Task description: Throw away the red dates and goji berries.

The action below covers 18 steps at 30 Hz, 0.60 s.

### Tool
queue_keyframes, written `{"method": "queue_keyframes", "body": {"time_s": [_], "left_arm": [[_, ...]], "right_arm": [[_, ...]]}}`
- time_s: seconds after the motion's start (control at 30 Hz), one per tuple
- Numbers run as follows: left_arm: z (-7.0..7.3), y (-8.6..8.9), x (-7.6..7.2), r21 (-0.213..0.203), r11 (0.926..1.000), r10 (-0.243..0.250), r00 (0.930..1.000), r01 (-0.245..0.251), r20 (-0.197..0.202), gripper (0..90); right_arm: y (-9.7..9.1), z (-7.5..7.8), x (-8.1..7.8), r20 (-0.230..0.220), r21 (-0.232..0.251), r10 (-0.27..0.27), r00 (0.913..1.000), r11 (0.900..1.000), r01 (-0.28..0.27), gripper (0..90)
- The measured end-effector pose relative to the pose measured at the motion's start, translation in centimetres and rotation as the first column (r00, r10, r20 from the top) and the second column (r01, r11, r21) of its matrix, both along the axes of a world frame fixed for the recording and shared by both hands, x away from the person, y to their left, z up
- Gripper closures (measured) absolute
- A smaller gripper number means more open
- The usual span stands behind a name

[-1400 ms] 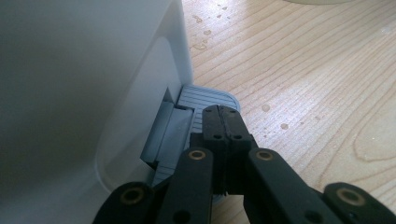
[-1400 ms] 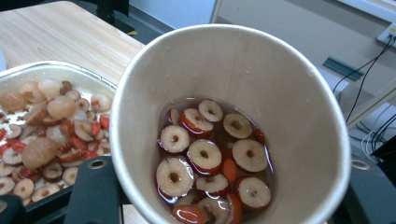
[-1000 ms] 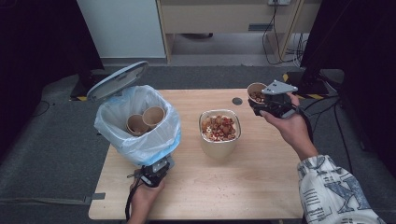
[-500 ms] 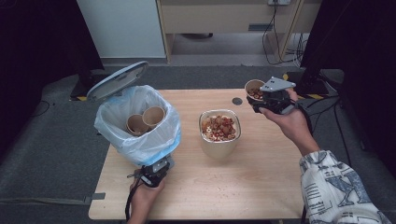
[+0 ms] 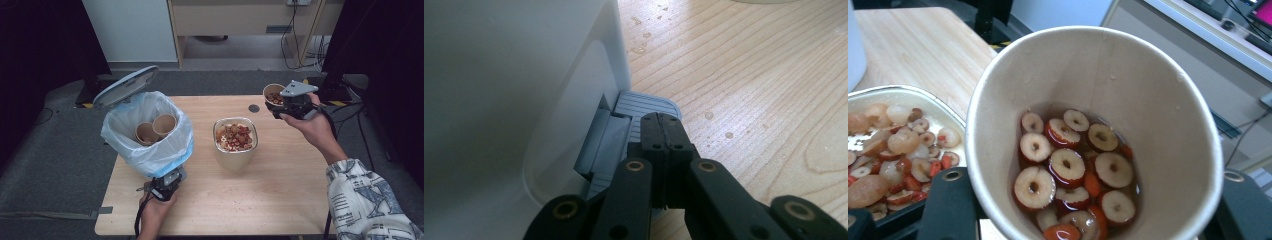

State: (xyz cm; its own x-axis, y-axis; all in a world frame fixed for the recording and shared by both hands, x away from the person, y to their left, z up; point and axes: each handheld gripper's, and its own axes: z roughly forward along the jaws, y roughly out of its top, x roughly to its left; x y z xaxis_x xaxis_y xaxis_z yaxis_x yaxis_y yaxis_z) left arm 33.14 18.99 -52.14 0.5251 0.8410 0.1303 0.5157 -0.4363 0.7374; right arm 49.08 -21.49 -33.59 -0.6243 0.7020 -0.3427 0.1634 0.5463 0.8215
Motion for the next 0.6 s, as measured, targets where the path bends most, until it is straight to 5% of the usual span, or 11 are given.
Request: {"method": "queue_keyframes", "body": {"time_s": [0.6], "left_arm": [[0.0, 0.0, 0.0, -0.006, 1.0, 0.002, 1.0, -0.002, 0.0, 89.3]], "right_arm": [[2.7, 1.1, 1.5, 0.02, -0.067, 0.094, 0.9953, 0.9934, -0.093, 37.1]]}}
